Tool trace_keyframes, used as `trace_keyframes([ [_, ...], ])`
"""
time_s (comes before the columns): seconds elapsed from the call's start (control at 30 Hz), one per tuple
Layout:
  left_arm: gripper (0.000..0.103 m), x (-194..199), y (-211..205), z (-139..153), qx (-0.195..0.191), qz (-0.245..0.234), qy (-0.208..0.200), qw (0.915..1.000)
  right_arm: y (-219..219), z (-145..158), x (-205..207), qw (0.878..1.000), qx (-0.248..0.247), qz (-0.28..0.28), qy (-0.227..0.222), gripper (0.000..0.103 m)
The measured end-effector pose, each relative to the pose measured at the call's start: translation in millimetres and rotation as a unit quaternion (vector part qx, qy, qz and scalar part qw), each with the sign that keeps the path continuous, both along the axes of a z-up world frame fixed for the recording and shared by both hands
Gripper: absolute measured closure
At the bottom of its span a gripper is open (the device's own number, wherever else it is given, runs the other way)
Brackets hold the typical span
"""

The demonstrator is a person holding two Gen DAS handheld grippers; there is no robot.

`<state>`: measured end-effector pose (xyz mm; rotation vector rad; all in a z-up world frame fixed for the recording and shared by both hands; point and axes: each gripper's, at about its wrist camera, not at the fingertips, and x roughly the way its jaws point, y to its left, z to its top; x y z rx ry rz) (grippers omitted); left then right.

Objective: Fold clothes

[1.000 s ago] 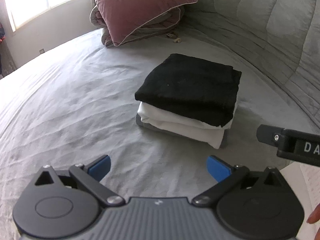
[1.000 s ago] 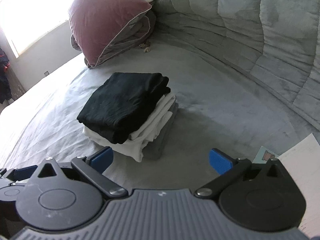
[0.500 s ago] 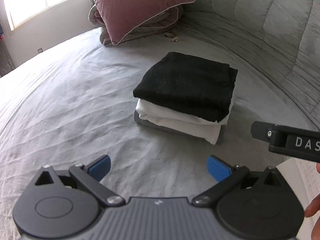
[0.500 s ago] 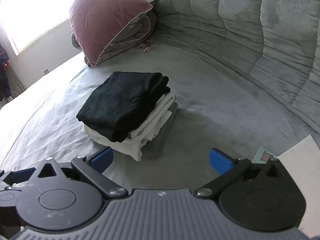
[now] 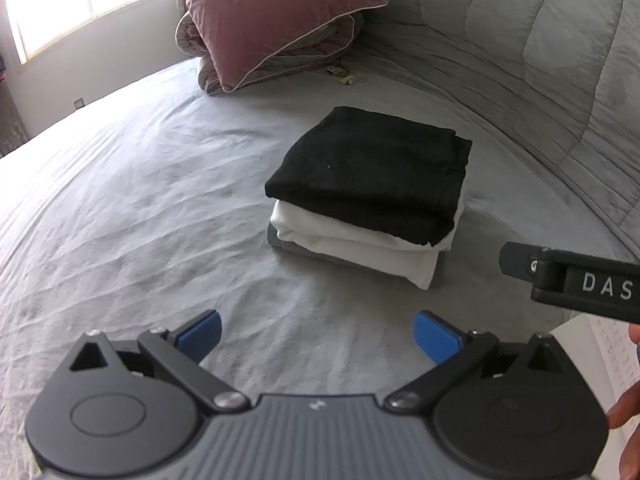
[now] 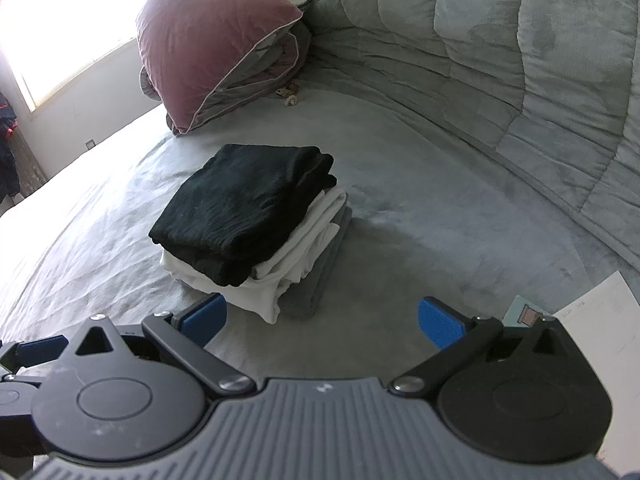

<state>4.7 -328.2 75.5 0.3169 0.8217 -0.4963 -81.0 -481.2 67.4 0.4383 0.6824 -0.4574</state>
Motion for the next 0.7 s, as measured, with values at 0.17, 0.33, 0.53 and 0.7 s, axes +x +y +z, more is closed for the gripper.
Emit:
trace_keyframes([
  [0.17,0.001,0.2,-0.1,-0.1,0.000,-0.001,0.001,1.0000,0.6,0.7,-1.1,1.000,-0.002,0.002,-0.001,0.000],
  [0.33,0.000,-0.2,-1.6,-0.3,0.000,-0.001,0.001,1.0000,1.1,0.3,-2.0,1.000,-0.002,0.002,-0.001,0.000],
  [0.53,0.001,-1.2,-1.4,0.4,0.000,0.000,-0.001,1.0000,1.8,0.2,-0.9,1.000,-0.002,0.002,0.000,0.000],
  [0.7,0.001,0.3,1.1,0.7,-0.002,0.004,-0.001,1.0000,2.4,0.6,-0.3,1.000,-0.002,0.003,-0.001,0.000],
])
